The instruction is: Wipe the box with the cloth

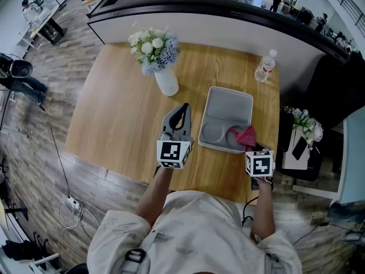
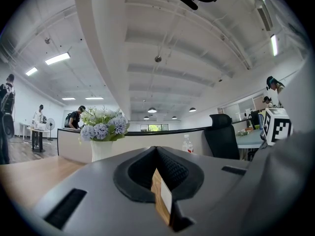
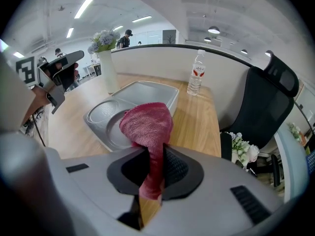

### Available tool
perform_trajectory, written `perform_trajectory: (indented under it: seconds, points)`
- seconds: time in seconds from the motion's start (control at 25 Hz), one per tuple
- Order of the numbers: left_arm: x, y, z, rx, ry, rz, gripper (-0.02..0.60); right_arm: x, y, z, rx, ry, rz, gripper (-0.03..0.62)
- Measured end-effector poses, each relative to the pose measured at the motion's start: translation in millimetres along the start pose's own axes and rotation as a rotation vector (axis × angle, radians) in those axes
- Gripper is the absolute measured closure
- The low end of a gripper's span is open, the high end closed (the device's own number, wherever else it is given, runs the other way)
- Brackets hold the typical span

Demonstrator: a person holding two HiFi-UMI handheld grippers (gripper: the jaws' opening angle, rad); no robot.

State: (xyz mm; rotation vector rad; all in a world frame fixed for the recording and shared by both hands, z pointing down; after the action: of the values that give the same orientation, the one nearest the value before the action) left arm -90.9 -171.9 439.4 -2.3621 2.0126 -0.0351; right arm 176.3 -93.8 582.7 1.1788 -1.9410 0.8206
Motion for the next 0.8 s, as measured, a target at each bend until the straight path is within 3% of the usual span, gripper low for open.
perform_trajectory:
  seconds: [0.8]
  points:
    - [4,1,1,0.003,0.023,0.003,0.572,-52,4,80,0.023,-0.297,0.056,0.53]
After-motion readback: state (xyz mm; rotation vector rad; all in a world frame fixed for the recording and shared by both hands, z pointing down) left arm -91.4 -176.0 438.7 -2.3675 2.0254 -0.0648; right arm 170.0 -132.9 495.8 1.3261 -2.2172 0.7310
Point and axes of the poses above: the fingertips, and each gripper's own axes: x forward along the fingers, y to its left, z out of its top, the point moved 2 cm from there along -x, backward along the fingers, and after that the axes turned 12 degrees about z, right-handed, at the moved point
